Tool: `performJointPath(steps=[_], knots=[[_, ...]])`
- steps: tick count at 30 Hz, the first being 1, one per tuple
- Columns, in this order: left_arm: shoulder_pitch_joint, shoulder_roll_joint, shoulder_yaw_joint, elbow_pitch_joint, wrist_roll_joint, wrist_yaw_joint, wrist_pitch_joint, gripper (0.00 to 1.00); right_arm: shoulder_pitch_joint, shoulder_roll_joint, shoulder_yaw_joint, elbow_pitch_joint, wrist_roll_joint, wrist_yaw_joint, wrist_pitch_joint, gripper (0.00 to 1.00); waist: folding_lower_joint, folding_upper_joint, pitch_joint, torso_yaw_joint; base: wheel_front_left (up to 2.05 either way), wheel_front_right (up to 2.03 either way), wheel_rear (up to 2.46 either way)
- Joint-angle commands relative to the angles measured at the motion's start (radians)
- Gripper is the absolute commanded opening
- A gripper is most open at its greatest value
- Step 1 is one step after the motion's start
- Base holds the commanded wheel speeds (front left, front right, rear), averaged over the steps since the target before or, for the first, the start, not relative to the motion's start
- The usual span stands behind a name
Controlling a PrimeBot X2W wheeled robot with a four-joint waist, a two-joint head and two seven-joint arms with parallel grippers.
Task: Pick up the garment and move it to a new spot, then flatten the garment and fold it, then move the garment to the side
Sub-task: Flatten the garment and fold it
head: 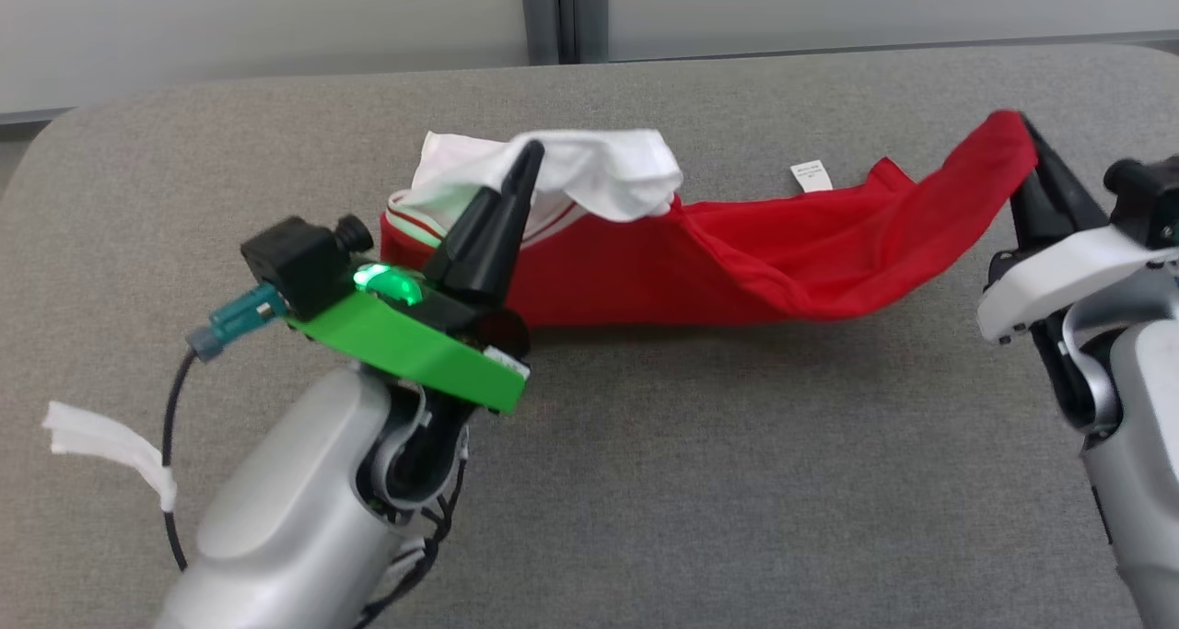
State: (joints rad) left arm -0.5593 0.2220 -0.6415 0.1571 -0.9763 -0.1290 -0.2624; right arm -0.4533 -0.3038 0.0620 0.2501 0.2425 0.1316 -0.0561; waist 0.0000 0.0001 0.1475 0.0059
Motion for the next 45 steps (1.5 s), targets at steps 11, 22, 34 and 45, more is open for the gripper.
performJointPath(steps=[11, 22, 34, 45], knots=[[-0.428, 0.14, 0.095, 0.161, -0.13, -0.003, 0.07, 0.0, -0.35, 0.049, 0.002, 0.003, 0.144, -0.002, 0.235, 0.0, 0.0, -0.0001, 0.222, -0.107, 0.0, 0.0, 0.0], [-0.804, 0.137, 0.308, 0.182, 0.155, 0.017, -0.005, 0.0, -0.799, 0.245, -0.27, 0.283, 0.153, -0.002, -0.065, 0.0, 0.0, -0.0001, 0.396, -0.183, 0.0, 0.0, 0.0], [-0.584, -0.028, 0.408, -0.091, 0.252, -0.002, -0.001, 0.0, -0.738, 0.193, -0.204, 0.174, -0.012, -0.002, -0.208, 0.0, 0.0, -0.0001, 0.383, -0.134, 0.0, 0.0, 0.0], [-0.021, -0.038, 0.318, -0.175, 0.013, -0.002, -0.002, 0.0, -0.252, 0.009, 0.007, 0.208, 0.096, -0.002, -0.065, 0.0, 0.0, -0.0001, 0.239, -0.052, 0.0, 0.0, 0.0]])
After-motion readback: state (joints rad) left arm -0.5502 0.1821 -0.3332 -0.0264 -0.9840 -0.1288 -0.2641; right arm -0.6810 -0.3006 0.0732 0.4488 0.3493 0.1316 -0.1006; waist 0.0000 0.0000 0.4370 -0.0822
